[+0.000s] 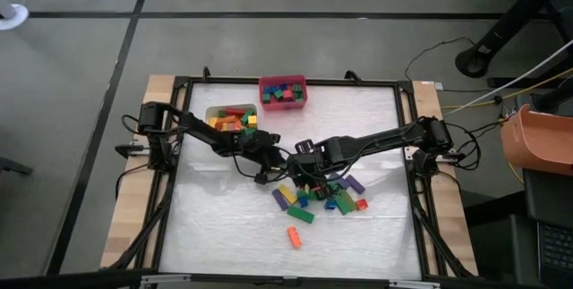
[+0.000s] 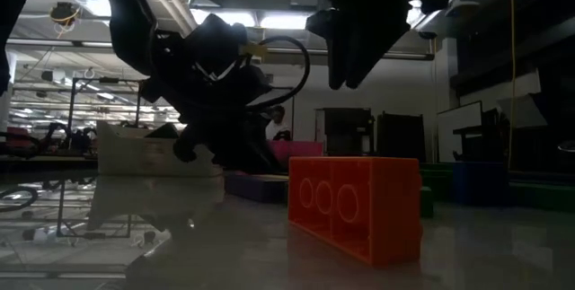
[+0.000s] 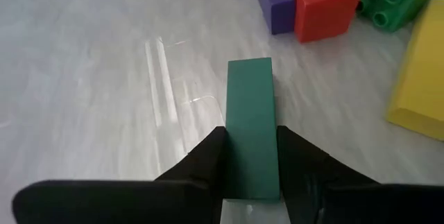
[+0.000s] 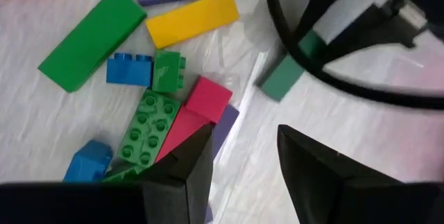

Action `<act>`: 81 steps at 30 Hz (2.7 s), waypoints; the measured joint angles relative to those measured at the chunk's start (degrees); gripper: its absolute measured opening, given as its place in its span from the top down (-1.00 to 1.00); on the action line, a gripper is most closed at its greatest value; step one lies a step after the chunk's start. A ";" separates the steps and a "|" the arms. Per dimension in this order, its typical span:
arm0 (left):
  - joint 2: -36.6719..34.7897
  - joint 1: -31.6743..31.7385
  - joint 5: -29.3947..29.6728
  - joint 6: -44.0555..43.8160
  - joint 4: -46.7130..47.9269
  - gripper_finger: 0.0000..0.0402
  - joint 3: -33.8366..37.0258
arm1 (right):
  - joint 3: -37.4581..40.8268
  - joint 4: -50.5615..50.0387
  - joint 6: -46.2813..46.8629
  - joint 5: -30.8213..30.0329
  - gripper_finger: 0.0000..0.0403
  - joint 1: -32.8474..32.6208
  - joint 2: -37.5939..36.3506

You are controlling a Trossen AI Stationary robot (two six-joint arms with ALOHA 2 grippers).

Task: Sort blocks by size
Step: Put the large green wooden block into the white bin, then put the small green wooden block into the red bin

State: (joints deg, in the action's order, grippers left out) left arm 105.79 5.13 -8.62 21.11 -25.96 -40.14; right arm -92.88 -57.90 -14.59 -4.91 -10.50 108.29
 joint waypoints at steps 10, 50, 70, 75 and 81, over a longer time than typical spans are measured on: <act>-9.92 0.03 -0.03 -1.92 4.05 0.52 0.11 | -0.04 -12.42 6.64 -1.17 0.20 0.54 -0.02; -38.79 15.02 33.53 -9.38 50.84 0.02 3.39 | 11.69 -9.28 -7.09 3.04 0.20 -1.16 -0.09; -38.79 15.02 33.27 -12.16 50.86 0.04 3.37 | 15.11 -3.14 -10.15 8.10 0.20 -1.16 0.12; -38.79 15.02 33.24 -12.16 50.84 0.04 3.34 | 16.61 -1.08 -10.16 7.30 0.20 -1.16 0.20; -38.79 15.02 33.24 -12.16 50.84 0.05 3.34 | 16.77 -0.51 -10.16 5.54 0.20 -1.16 0.18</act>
State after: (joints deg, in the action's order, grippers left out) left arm 67.00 20.14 24.62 8.95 24.88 -36.80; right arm -76.12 -58.41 -24.75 0.63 -11.66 108.47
